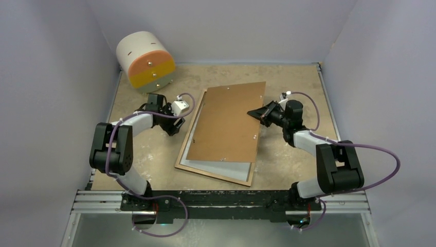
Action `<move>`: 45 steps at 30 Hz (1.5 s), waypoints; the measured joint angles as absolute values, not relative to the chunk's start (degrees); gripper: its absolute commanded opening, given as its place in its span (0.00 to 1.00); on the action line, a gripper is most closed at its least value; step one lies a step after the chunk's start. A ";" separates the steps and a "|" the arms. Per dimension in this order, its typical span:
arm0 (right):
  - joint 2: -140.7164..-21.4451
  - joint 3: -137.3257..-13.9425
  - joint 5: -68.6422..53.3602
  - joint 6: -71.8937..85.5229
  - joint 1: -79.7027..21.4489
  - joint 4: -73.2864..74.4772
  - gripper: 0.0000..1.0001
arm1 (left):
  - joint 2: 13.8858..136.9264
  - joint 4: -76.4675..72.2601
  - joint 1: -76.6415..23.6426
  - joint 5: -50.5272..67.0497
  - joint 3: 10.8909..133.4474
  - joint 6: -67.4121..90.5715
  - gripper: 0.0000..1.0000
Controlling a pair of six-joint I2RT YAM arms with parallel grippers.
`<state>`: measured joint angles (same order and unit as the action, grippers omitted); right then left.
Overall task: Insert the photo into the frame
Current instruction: Place the photo frame item in the photo frame.
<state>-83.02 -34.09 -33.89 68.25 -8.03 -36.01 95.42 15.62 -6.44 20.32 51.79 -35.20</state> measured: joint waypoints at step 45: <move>-81.80 -23.73 -29.12 72.27 -12.01 -44.14 0.00 | 93.14 12.78 -13.10 20.40 48.64 -39.66 0.63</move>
<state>-81.80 -23.73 -29.12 72.27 -12.01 -44.14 93.14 12.78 -13.10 20.40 48.64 -39.66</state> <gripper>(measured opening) 0.022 0.637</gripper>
